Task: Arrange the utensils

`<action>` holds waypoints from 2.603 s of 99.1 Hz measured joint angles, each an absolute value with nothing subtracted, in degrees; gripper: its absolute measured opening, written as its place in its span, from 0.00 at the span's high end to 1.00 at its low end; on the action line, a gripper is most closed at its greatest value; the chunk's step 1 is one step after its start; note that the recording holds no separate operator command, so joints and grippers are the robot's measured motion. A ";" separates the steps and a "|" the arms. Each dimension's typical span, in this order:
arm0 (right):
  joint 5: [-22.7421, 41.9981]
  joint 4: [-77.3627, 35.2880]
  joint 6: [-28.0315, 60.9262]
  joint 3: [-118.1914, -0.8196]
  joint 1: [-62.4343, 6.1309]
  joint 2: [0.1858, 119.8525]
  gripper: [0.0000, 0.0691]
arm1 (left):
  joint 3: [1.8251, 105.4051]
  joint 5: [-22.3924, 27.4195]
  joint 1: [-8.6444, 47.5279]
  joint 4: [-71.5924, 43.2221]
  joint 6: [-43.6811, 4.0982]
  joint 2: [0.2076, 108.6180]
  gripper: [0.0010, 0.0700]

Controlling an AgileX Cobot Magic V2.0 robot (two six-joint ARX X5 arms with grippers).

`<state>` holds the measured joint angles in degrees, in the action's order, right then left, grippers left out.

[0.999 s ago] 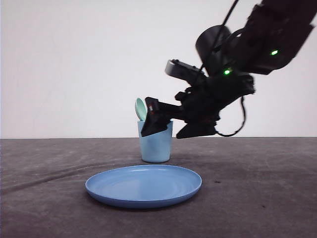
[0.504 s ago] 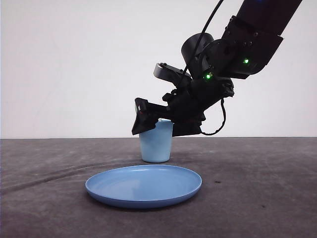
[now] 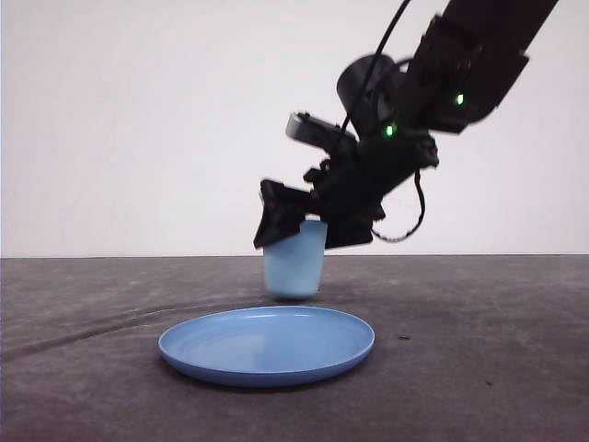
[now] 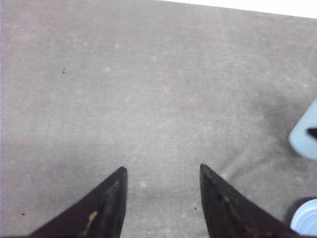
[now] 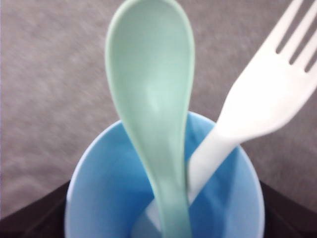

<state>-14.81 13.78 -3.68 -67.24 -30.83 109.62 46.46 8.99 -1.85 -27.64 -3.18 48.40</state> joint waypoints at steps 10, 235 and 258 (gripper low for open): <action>-14.83 10.31 -3.60 -67.24 -31.57 104.84 0.29 | 46.46 8.99 -1.85 -27.62 -3.18 48.40 0.62; -4.51 18.55 -3.55 -37.08 -48.29 89.93 0.02 | 46.46 8.99 2.55 -27.64 -2.96 48.40 0.62; -5.04 3.53 -4.58 -37.10 -46.30 82.00 0.02 | 46.46 8.99 2.55 -27.66 -2.96 48.40 0.62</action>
<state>-5.04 3.53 -4.58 -37.10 -46.30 82.00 46.46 8.99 2.55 -27.66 -2.96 48.40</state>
